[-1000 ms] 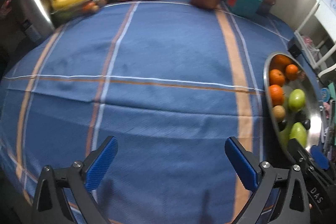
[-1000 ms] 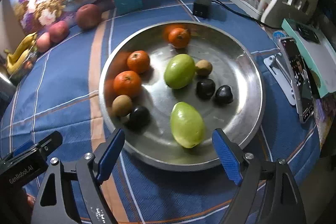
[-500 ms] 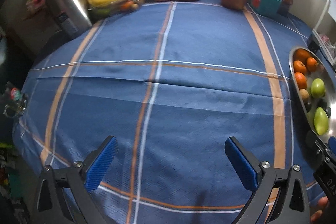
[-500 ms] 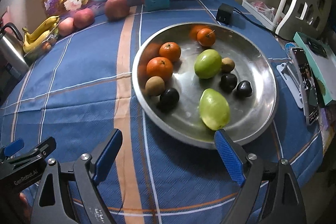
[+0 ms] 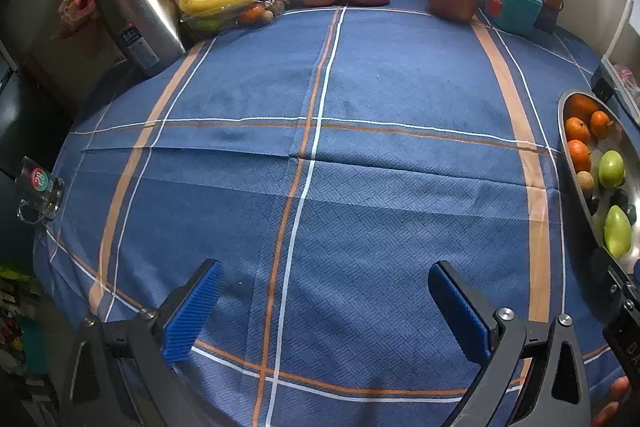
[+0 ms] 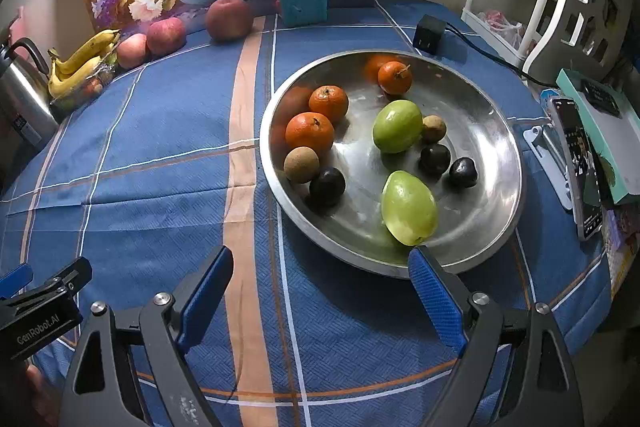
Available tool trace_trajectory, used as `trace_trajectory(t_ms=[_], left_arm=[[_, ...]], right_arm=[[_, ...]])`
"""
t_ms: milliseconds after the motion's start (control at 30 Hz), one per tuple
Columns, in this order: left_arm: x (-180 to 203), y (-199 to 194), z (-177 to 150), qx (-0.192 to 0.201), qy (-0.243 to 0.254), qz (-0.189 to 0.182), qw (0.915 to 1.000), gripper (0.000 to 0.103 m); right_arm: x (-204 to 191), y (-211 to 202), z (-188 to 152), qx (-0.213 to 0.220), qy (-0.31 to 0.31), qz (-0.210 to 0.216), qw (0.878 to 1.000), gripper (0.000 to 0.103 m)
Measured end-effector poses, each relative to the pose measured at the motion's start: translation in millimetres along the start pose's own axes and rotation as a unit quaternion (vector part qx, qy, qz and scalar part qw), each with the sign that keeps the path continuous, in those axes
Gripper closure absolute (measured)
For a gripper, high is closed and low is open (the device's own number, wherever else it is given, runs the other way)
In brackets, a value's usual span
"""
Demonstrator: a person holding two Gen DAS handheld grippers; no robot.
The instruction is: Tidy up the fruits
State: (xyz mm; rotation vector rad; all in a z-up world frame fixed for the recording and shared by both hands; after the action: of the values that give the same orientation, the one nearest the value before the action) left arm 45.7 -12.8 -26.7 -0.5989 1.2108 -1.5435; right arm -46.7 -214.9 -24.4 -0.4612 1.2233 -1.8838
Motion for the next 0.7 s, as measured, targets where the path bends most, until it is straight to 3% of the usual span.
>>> trace_trajectory(t_ms=[700], left_arm=[[-0.4,3.3,-1.2,-0.011,-0.002,-0.009,0.9999,0.000]], right_arm=[[1.1,3.5,-0.3,-0.005,0.003,-0.008,1.000,0.013]])
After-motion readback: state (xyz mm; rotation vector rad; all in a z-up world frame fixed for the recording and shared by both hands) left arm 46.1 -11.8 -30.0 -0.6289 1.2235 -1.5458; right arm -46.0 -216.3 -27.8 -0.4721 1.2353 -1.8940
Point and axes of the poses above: each gripper's, at about its wrist camera, not at the fingertips, and y roughly the way its jaws point, x to its right, z to its top, the point moved 5 cm from there along y, roughly the way its jaws point, and after that the axes turned 12 degrees about y, right-handed, at the moved point
